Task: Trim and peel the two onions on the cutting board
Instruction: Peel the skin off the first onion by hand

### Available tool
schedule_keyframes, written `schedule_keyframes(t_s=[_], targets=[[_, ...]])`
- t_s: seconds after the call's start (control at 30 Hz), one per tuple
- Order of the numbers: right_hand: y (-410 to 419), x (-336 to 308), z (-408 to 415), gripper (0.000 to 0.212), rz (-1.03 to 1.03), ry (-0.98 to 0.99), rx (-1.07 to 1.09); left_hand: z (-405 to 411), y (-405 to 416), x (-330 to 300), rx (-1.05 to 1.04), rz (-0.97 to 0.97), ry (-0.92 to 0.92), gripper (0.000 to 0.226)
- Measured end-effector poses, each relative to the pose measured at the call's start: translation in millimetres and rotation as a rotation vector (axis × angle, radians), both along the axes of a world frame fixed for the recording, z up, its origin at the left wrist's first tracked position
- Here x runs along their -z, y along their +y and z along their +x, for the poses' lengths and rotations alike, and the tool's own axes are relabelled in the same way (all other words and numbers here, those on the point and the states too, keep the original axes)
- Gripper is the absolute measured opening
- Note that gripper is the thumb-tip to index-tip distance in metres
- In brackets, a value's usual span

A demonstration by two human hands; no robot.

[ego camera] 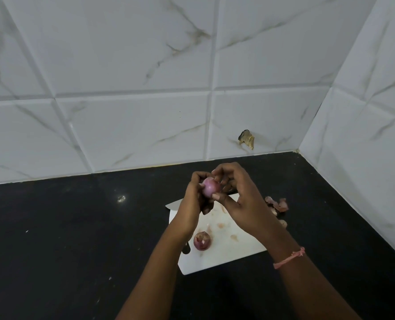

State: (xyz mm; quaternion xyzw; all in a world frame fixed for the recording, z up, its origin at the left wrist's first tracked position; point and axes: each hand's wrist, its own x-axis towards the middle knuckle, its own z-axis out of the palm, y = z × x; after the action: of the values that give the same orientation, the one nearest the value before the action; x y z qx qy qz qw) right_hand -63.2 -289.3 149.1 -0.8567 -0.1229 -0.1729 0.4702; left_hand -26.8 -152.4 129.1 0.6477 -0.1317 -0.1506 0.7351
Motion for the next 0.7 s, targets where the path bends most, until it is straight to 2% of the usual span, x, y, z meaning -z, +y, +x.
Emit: schedule_keyframes(t_s=[0.17, 0.3, 0.7], targets=[[4.0, 3.1, -3.1, 0.054, 0.075, -0.008, 0.063, 1.3, 0.4, -0.7, -0.013, 0.058, -0.045, 0.041], [6.0, 3.1, -2.4, 0.058, 0.11, -0.016, 0.092, 2.0, -0.9, 0.3, -0.03, 0.07, -0.042, 0.026], [9.4, 11.5, -1.8, 0.044, 0.038, -0.178, 0.167, -4.8, -11.4, 1.5, -0.066, 0.042, -0.131, 0.035]])
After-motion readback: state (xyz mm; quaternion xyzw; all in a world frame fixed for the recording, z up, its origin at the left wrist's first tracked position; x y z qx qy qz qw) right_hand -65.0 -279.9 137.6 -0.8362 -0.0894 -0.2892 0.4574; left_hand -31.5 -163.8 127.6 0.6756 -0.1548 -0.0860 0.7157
